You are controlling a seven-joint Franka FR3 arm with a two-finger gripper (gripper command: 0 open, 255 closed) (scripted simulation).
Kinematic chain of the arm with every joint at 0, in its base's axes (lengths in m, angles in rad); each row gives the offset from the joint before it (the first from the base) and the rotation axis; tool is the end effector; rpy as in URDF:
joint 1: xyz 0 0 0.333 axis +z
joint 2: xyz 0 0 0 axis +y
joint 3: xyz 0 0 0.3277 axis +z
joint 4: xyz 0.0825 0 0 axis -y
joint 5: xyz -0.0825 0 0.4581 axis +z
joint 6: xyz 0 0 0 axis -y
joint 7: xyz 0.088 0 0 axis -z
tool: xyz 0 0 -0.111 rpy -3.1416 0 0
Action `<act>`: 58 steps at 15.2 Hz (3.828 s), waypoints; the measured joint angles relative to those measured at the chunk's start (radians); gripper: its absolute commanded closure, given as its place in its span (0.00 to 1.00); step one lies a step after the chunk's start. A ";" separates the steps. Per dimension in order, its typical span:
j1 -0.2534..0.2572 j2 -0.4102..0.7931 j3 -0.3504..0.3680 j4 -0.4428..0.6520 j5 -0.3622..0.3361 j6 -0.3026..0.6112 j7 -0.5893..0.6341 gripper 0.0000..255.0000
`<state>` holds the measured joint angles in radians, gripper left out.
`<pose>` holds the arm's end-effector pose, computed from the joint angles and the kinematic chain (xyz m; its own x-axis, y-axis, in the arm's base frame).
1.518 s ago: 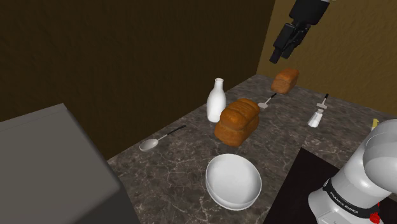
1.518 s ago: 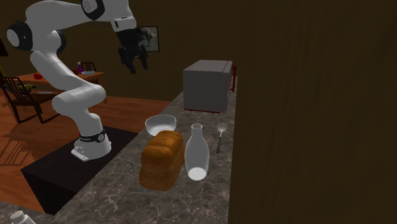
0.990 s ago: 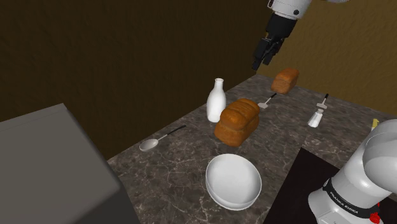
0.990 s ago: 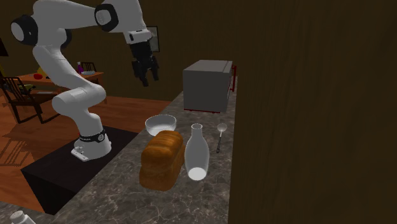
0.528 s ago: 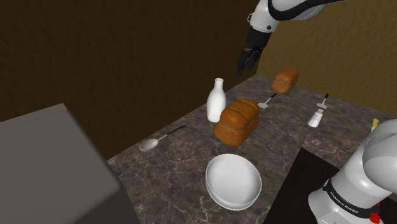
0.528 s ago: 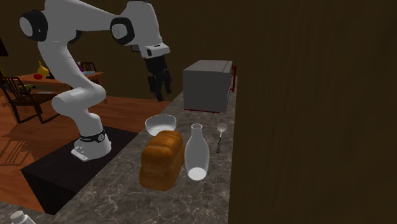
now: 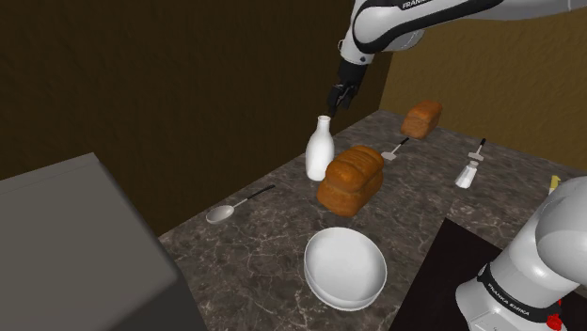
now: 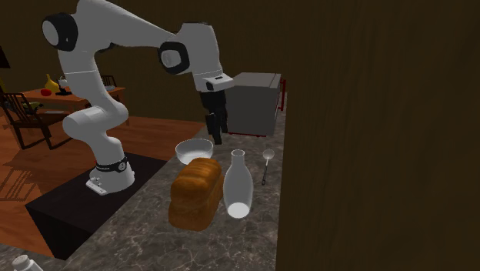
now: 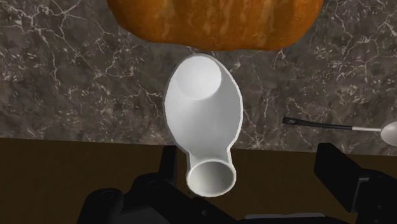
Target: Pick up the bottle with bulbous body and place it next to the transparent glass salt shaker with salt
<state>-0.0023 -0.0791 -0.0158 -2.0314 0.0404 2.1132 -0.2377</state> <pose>0.6168 -0.0093 0.4768 0.9664 0.1974 0.1644 0.2001 -0.9798 0.0000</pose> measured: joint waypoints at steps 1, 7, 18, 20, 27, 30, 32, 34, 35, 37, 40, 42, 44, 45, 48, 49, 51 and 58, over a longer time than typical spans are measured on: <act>0.000 0.033 0.000 0.021 -0.001 0.010 -0.007 0.00; -0.004 0.165 -0.006 0.085 0.001 0.072 -0.038 0.00; -0.004 0.200 -0.005 0.066 0.003 0.126 -0.040 0.00; -0.004 0.200 -0.005 0.066 0.003 0.126 -0.040 1.00; -0.004 0.200 -0.005 0.065 0.003 0.125 -0.040 1.00; -0.005 0.197 -0.005 0.069 0.003 0.119 -0.041 1.00; -0.005 0.190 -0.006 0.082 0.002 0.099 -0.040 1.00; -0.004 0.182 -0.005 0.097 0.001 0.075 -0.038 1.00; -0.004 0.177 -0.006 0.103 0.001 0.065 -0.038 1.00; -0.004 0.170 -0.005 0.123 0.000 0.038 -0.035 1.00; -0.003 0.162 -0.005 0.153 -0.002 0.000 -0.032 1.00; -0.004 0.156 -0.006 0.174 -0.002 -0.027 -0.032 1.00; -0.005 0.154 -0.006 0.197 -0.002 -0.052 -0.034 1.00; -0.005 0.152 -0.007 0.209 -0.003 -0.066 -0.033 1.00; -0.005 0.144 -0.006 0.240 -0.004 -0.104 -0.031 1.00; -0.005 0.144 -0.006 0.252 -0.004 -0.116 -0.031 1.00; -0.004 0.140 -0.006 0.273 -0.004 -0.141 -0.029 1.00; -0.005 0.145 -0.007 0.376 -0.005 -0.240 -0.027 1.00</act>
<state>-0.0074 0.0655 -0.0226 -1.6552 0.0351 1.8732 -0.2645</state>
